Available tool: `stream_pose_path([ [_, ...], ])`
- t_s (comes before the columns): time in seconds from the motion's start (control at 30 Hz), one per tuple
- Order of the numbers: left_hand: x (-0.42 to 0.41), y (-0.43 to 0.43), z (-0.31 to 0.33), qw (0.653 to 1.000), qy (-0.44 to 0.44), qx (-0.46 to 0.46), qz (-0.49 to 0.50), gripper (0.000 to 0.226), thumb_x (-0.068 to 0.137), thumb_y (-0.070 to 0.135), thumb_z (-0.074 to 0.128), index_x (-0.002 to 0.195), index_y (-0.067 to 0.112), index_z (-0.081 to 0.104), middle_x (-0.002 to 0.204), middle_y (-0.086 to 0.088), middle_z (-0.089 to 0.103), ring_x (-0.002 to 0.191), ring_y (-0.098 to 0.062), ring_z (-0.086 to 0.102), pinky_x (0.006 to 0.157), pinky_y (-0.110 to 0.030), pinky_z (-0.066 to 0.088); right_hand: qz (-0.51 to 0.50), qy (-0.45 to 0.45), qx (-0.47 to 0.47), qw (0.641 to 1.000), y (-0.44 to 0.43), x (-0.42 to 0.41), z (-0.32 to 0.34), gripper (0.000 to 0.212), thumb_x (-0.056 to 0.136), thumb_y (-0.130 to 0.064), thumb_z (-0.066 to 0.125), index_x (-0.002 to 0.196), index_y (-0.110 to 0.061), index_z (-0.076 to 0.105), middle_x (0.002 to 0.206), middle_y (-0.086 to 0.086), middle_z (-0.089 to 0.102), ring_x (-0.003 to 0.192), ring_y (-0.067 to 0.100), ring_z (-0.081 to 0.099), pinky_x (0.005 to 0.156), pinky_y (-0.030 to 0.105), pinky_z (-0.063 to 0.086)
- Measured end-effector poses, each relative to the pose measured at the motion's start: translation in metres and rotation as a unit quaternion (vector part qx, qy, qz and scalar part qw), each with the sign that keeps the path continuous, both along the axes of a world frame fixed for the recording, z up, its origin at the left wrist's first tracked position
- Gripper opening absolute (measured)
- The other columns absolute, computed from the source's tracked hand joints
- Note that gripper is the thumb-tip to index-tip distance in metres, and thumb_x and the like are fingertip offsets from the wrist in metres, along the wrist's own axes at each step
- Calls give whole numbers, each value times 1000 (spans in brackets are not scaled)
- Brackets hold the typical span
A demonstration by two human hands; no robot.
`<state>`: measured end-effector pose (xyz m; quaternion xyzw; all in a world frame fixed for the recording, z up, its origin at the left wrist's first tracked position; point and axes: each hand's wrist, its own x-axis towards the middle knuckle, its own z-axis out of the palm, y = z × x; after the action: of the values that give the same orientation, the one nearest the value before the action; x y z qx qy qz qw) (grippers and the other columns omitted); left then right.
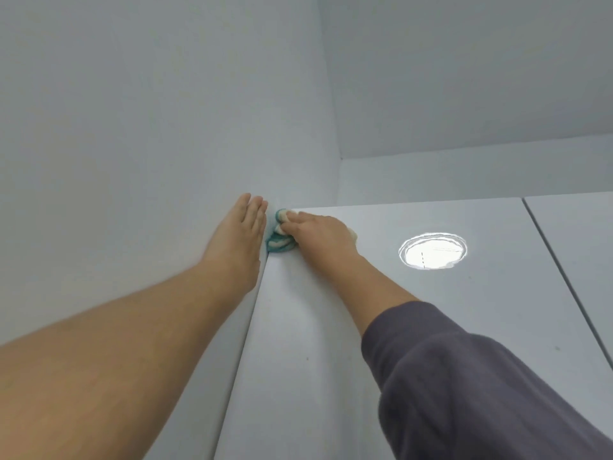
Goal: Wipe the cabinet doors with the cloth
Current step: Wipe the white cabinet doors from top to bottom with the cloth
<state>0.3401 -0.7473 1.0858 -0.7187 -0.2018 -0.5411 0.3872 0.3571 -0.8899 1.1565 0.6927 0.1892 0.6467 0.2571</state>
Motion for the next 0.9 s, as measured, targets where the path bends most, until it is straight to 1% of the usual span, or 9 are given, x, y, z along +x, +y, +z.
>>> stream_pose_path([
  [0.13,2,0,-1,1000,-2,3,7,70,103,42,9,150,-6,-10,159,-24,-14,148,-38,-11,119,-53,-8,-18,-71,81,994,20,9,10,30,95,-3,47,121,-14,56,127,4,52,115,24,49,84,35,39],
  [0.3,1,0,-5,1000,2,11,12,71,103,44,8,150,-5,-11,159,-24,-14,148,-38,-12,119,-54,-9,-38,-65,103,992,33,16,18,25,95,-4,46,116,-12,58,119,6,58,110,26,54,78,32,35],
  [0.43,-2,-1,-5,1000,12,12,7,69,103,42,8,149,-5,-13,159,-24,-14,149,-37,-12,119,-54,-8,-36,-14,30,999,19,6,-2,25,97,-13,50,118,-20,60,115,2,62,106,26,58,80,32,41],
  [0.47,-3,0,-5,1000,13,12,6,69,103,42,8,149,-5,-13,159,-24,-14,149,-38,-11,119,-54,-8,-38,-10,0,999,13,3,-11,27,97,-13,50,120,-23,60,116,-1,61,105,25,57,76,32,40],
  [0.53,-4,0,-6,1000,12,11,10,70,103,43,9,150,-5,-12,159,-25,-14,148,-38,-12,119,-54,-8,-55,-12,-63,996,-2,-4,-28,32,93,-11,53,119,-27,62,115,-7,60,100,23,55,67,31,30],
  [0.6,-3,0,-9,1000,15,14,13,70,103,43,9,150,-5,-11,159,-25,-14,148,-39,-12,118,-55,-8,-76,-44,-87,992,-16,-11,-32,31,82,-11,66,105,-31,67,106,-13,65,85,22,56,61,31,25],
  [0.67,-3,0,-12,999,23,19,12,70,103,43,10,150,-6,-10,159,-25,-14,148,-39,-12,118,-55,-8,-57,-104,-19,993,-30,-17,-27,29,79,-12,71,100,-31,68,106,-14,68,80,24,55,60,31,24],
  [0.77,0,1,-15,999,27,29,16,71,103,43,11,150,-5,-9,159,-25,-13,149,-38,-11,118,-56,-8,-41,-130,115,984,-29,-20,-21,38,92,-5,51,123,-26,54,131,-8,54,108,27,46,72,34,26],
  [0.9,2,2,-16,999,35,42,4,70,103,43,12,151,-4,-7,160,-23,-10,149,-37,-9,118,-55,-7,-58,-110,178,976,1,-14,-15,34,88,0,48,115,-19,55,123,1,51,115,28,40,80,33,29],
])
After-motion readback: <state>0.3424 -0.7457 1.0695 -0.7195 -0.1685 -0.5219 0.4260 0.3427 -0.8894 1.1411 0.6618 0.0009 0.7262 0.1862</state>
